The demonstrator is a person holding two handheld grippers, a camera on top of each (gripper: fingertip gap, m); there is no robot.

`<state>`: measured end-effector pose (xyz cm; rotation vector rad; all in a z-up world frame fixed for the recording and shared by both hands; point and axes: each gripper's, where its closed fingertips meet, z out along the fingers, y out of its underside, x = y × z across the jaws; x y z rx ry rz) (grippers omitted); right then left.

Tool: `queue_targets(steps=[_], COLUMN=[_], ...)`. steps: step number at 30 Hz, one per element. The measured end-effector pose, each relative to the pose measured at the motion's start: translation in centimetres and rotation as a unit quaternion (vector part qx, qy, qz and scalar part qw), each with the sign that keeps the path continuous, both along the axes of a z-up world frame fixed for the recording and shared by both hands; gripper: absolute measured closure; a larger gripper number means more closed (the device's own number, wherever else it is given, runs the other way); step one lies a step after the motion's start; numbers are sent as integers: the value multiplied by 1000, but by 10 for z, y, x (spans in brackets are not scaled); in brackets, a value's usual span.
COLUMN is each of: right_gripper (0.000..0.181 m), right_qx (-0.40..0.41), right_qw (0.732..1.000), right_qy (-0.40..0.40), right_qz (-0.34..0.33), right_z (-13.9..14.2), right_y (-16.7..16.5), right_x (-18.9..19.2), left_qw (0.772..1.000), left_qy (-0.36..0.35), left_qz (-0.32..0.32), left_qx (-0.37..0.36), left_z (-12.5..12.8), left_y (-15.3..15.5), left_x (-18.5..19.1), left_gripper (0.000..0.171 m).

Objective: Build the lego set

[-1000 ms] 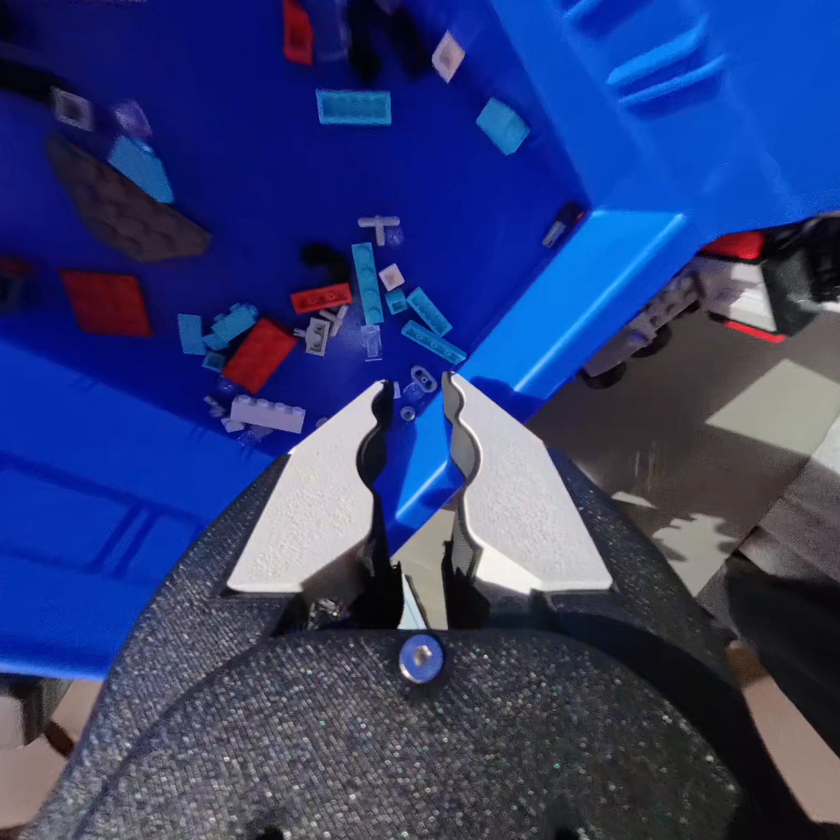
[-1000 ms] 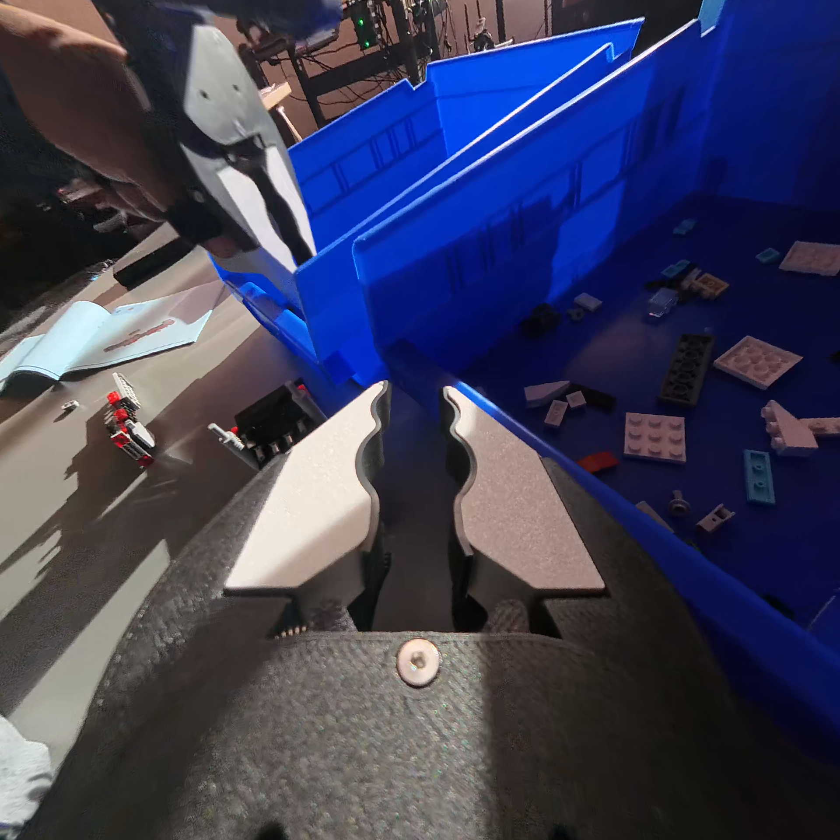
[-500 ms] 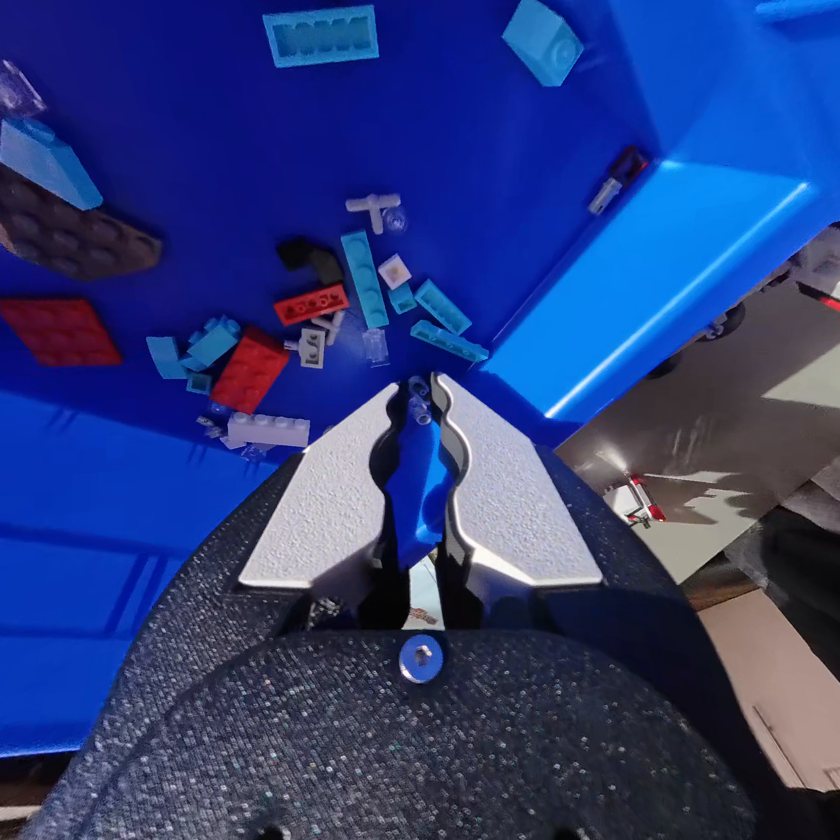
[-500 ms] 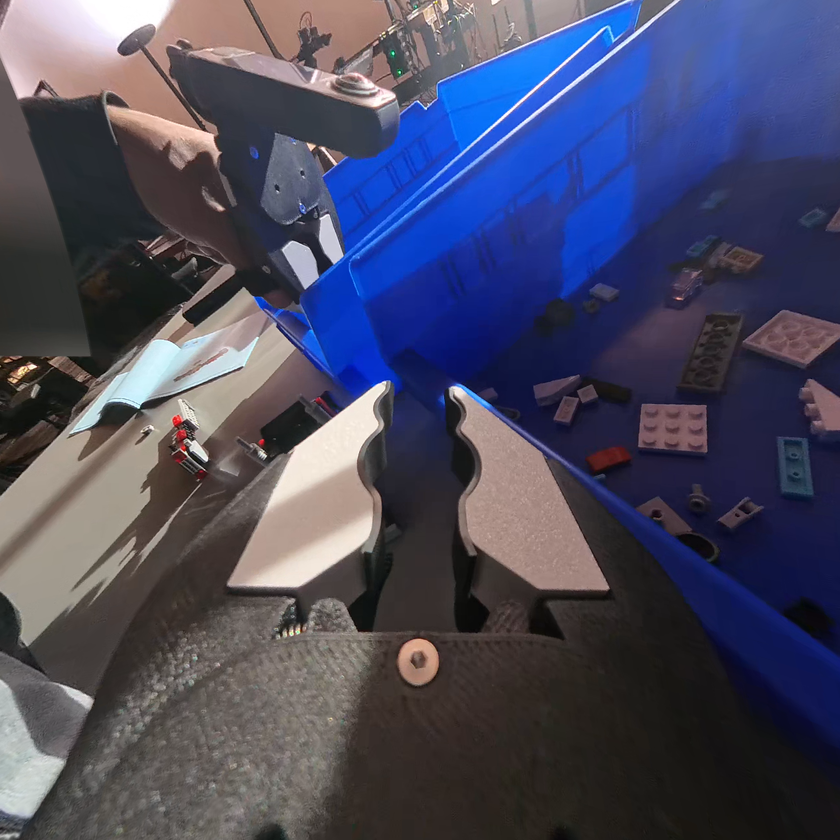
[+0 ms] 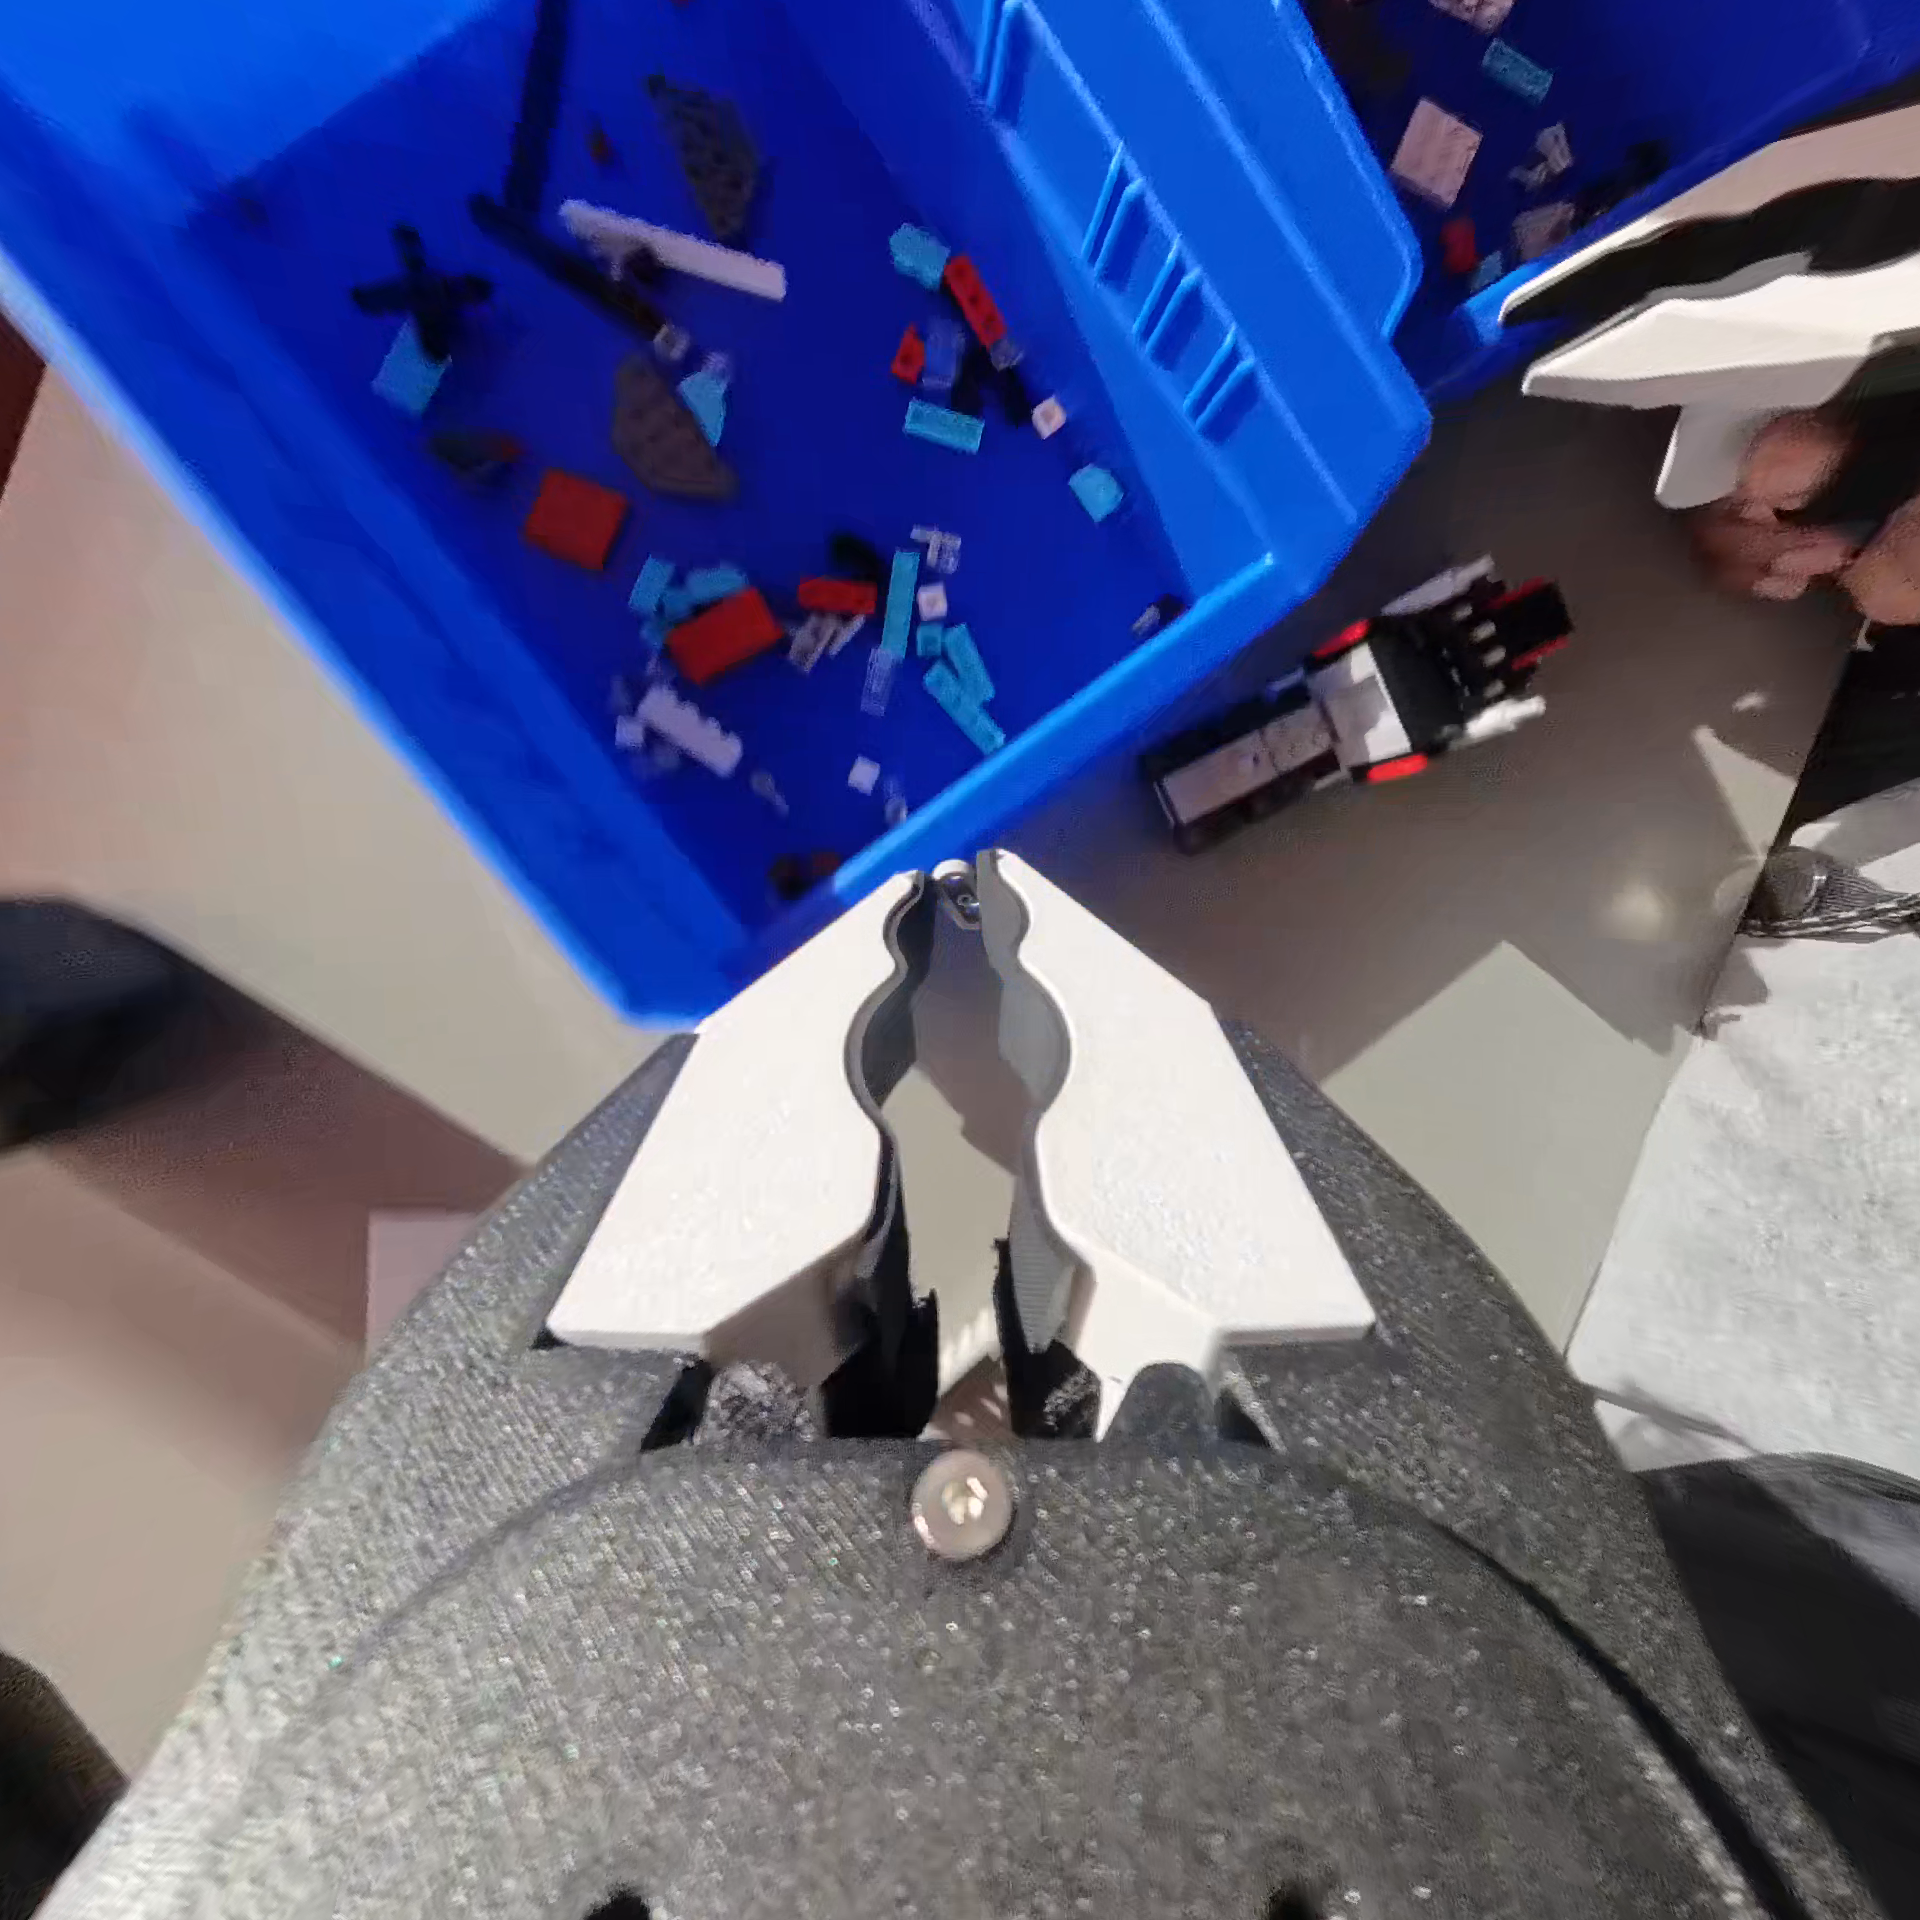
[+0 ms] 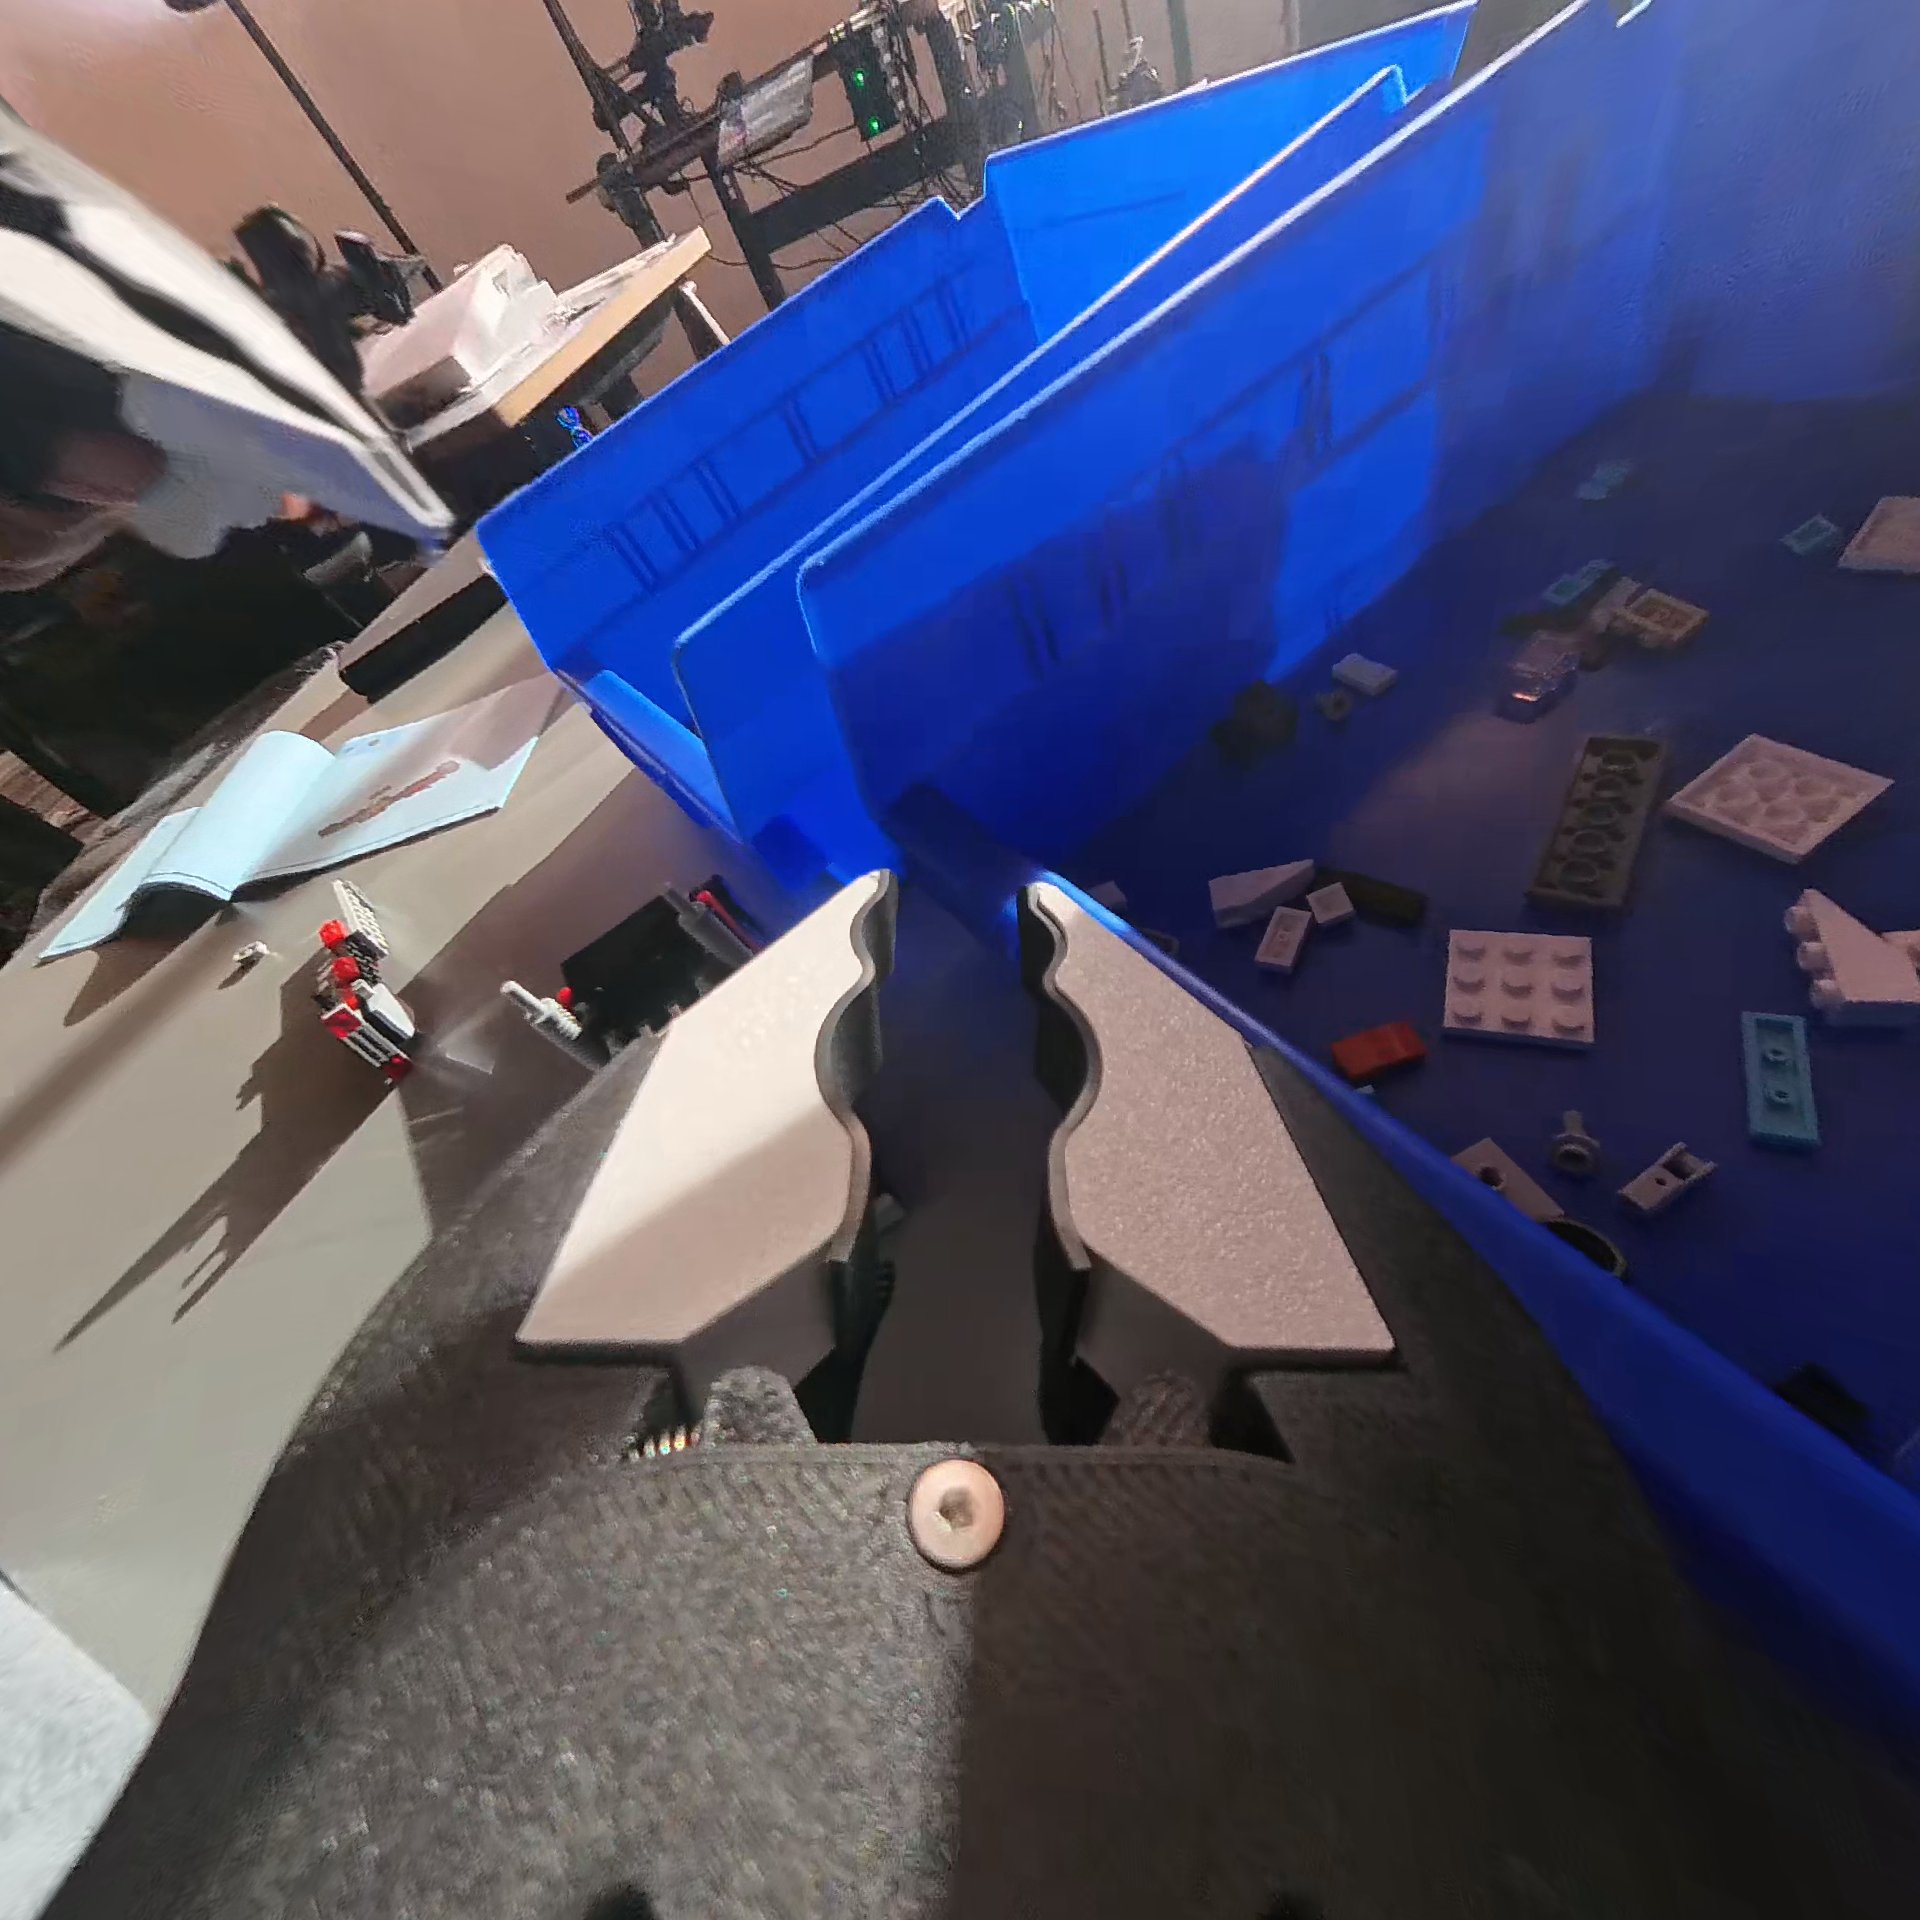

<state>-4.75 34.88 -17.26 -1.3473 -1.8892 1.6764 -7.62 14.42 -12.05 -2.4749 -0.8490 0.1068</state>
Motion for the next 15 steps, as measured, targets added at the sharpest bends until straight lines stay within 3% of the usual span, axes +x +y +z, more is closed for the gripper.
queue_targets(steps=[3,8,15], right_gripper=[157,156,154], right_qx=[10,24,72], right_qw=[1000,1000,997], right_qy=[3,10,27], right_qz=[0,-2,0], right_z=[-1,-1,-3], right_y=[-1,-2,-9], right_x=[0,1,3], left_qw=[998,984,973], left_qy=[2,-26,-34], left_qz=[62,170,229], left_qx=[21,45,15], left_z=[-4,-48,-97], left_y=[-46,-117,-166], left_x=[30,75,100], left_gripper=[162,162,162])
